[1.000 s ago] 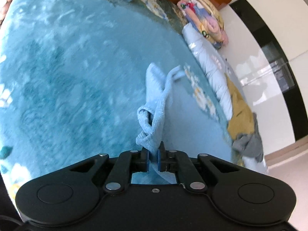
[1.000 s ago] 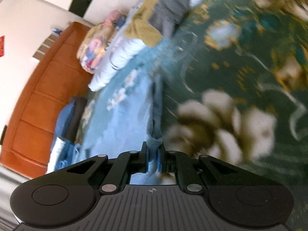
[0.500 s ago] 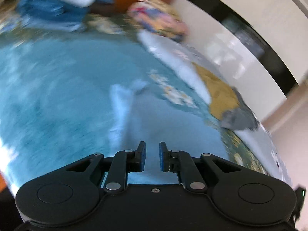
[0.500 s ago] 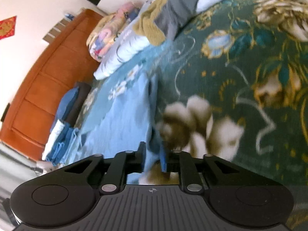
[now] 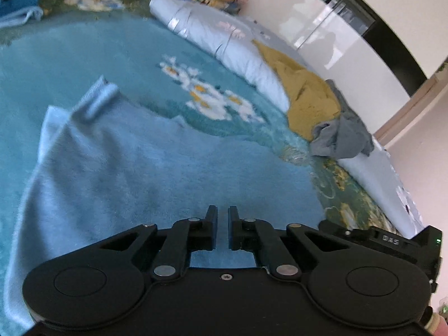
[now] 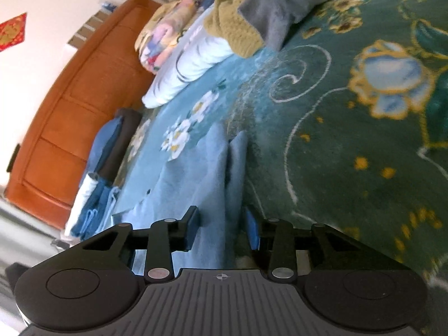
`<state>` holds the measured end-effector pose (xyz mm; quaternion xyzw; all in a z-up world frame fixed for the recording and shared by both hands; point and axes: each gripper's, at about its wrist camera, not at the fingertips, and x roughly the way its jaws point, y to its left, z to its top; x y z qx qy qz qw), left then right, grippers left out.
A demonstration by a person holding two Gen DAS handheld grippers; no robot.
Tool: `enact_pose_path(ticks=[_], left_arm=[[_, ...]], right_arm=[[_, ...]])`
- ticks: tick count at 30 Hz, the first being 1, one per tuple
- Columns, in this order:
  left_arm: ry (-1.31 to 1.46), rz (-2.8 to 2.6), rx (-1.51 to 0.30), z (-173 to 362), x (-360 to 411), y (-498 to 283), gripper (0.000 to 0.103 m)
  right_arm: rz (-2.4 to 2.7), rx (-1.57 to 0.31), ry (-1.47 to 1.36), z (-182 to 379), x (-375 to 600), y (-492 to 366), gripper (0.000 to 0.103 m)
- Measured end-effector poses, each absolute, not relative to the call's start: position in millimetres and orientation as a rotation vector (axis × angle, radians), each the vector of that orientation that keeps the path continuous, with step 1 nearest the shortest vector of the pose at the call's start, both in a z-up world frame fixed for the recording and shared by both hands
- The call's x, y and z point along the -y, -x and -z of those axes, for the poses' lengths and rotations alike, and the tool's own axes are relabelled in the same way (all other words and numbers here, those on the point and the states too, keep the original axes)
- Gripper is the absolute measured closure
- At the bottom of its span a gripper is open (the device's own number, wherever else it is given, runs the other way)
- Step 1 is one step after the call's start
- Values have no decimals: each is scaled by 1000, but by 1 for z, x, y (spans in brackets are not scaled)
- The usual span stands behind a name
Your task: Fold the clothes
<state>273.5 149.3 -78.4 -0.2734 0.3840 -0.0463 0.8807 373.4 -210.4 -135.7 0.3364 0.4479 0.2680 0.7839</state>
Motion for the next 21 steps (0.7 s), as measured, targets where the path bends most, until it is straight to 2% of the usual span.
enact_pose_path(ticks=[6,21], left_arm=[[625,71,-822,95,-152,-282,100],[605,16,-733,61,-194,-226,99]], right_arm=[[-569,-983,-694,128,199,-377,93],[-551,-938,-398,23,139,-363,95]])
